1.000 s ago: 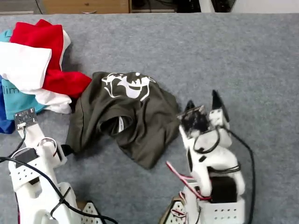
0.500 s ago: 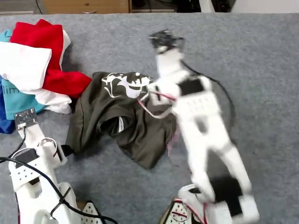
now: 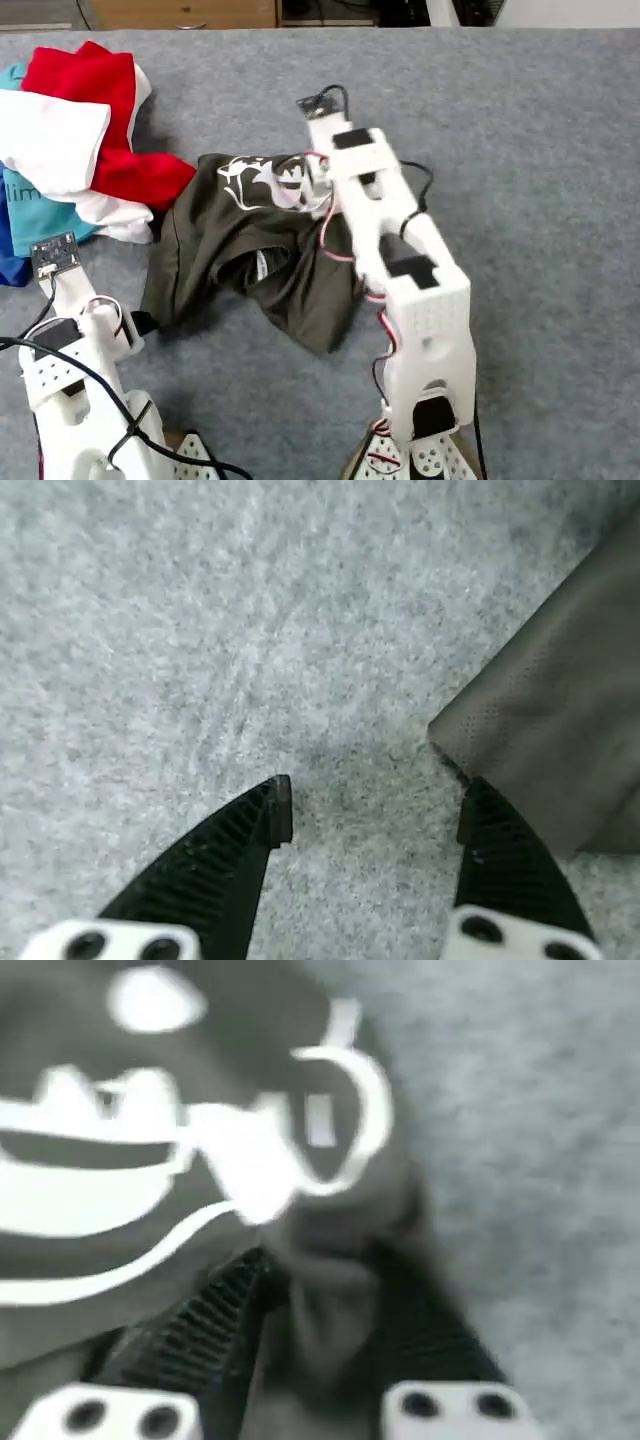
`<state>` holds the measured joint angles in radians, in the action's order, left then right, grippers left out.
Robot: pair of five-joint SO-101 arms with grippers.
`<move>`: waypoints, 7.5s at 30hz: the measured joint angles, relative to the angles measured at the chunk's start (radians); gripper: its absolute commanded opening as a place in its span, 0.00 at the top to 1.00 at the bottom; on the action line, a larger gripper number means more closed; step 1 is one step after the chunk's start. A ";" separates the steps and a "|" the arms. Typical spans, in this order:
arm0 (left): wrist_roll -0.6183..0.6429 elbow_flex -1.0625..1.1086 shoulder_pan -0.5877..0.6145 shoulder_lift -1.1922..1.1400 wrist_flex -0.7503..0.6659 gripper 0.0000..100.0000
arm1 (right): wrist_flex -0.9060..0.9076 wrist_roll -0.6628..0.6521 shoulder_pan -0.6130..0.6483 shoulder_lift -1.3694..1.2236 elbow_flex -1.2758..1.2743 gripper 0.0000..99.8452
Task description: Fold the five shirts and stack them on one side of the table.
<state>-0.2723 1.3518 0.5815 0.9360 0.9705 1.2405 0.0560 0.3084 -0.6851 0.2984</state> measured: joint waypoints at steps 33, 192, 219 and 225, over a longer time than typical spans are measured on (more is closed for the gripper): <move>0.121 -0.255 -0.551 0.000 0.137 0.72 | 0.374 -0.810 -1.043 0.852 -0.554 1.00; 0.379 -2.555 -0.460 -1.694 0.778 0.80 | 0.017 -0.232 -0.473 0.674 -0.861 0.82; 0.371 -2.490 -0.460 -1.694 0.778 0.80 | -0.058 -0.193 -0.506 0.471 -0.758 0.77; 0.371 -2.490 -0.460 -1.694 0.778 0.80 | -0.009 -0.193 -0.506 0.428 -0.703 0.77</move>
<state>0.0990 -1.1385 0.1212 -0.7580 1.7484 1.2313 -0.1373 -0.1979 -0.2570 -0.4043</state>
